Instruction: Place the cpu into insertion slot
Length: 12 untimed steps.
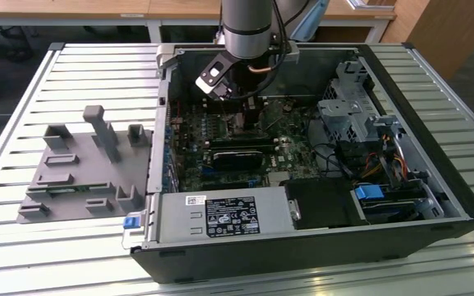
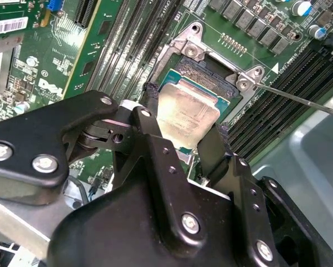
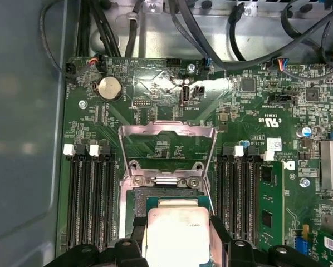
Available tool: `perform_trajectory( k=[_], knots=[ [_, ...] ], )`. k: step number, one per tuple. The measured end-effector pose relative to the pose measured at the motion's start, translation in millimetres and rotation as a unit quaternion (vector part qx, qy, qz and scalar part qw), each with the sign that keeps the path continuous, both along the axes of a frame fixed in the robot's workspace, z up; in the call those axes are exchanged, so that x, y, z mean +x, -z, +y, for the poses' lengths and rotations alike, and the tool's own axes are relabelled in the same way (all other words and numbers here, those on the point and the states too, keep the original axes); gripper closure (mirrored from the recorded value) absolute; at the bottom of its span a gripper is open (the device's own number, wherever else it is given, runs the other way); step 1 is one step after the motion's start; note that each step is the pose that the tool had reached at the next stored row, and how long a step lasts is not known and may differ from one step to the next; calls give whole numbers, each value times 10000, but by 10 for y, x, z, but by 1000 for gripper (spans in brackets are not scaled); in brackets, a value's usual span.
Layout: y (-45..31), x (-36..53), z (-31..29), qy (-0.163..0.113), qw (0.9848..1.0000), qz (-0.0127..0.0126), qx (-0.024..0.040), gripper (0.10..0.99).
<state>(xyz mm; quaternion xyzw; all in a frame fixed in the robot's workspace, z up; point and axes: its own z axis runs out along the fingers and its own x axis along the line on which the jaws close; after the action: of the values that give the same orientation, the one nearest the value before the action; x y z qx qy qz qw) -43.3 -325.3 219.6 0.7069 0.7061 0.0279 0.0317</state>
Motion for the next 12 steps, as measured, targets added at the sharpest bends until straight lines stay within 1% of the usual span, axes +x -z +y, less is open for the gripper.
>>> perform_trajectory(
  k=[12],
  knots=[
    [68,0,51,0,10000,0,0,553]
  ],
)
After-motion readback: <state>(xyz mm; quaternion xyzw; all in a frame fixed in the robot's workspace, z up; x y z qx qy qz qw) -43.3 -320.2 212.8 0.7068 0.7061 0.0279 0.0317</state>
